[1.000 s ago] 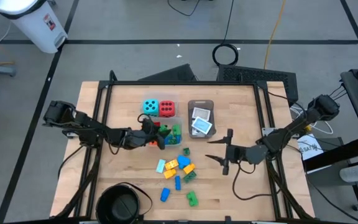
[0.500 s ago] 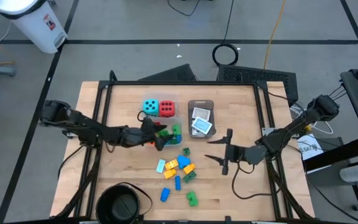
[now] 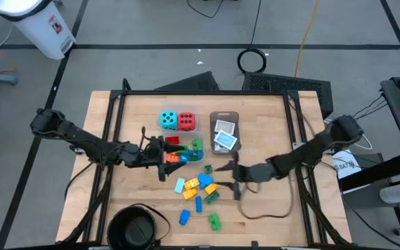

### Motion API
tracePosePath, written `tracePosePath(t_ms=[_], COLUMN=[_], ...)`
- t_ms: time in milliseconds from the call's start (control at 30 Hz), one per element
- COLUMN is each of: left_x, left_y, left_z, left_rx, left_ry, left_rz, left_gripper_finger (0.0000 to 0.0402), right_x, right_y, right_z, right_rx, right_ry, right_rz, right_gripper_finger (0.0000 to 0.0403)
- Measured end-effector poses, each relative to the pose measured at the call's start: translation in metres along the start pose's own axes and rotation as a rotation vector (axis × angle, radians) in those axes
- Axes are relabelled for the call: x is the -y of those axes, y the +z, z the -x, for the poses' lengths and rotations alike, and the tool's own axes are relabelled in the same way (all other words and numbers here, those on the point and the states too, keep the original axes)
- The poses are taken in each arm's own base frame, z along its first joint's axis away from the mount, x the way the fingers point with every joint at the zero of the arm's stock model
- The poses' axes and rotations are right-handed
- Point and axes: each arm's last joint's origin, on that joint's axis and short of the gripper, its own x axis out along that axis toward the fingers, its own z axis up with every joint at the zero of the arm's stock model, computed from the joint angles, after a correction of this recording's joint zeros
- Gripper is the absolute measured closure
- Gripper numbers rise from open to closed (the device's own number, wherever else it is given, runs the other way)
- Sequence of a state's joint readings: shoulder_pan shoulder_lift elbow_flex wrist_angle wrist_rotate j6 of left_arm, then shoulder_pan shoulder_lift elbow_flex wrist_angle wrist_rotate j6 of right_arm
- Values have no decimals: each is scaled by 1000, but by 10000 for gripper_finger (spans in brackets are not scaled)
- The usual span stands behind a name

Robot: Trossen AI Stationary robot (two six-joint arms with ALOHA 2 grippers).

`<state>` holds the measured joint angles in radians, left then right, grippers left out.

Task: Pick & Place Toys
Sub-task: Put the green game piece into the bottom transparent bin

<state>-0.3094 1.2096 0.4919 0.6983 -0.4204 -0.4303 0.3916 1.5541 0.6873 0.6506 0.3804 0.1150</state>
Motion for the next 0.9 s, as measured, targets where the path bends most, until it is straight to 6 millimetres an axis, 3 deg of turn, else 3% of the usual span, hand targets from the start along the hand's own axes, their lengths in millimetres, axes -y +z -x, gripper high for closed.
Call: tracePosePath(t_ms=[133,267,433,633,900], left_x=[-3,-4,-4,-5,-5], left_y=[-4,-5,-5,-8,-9], left_z=[-3,-2,-2,-2,-2], left_rx=[-16,-27,-24,-51,-57], left_ry=[20,40,39,53,57], left_rz=[21,31,33,49,68], left_gripper_finger=[46,45,50,44,49], right_x=[3,4,5,12,22], right_y=[-12,-18,-24,-26,-33], right_z=[-35,-62,-77,-79,-71], right_rx=[-190,-366,-435,-461,-639], right_ry=[-51,-101,-198,-202,-130], right_rz=[31,102,209,229,180], right_gripper_finger=[246,309,391,390,400])
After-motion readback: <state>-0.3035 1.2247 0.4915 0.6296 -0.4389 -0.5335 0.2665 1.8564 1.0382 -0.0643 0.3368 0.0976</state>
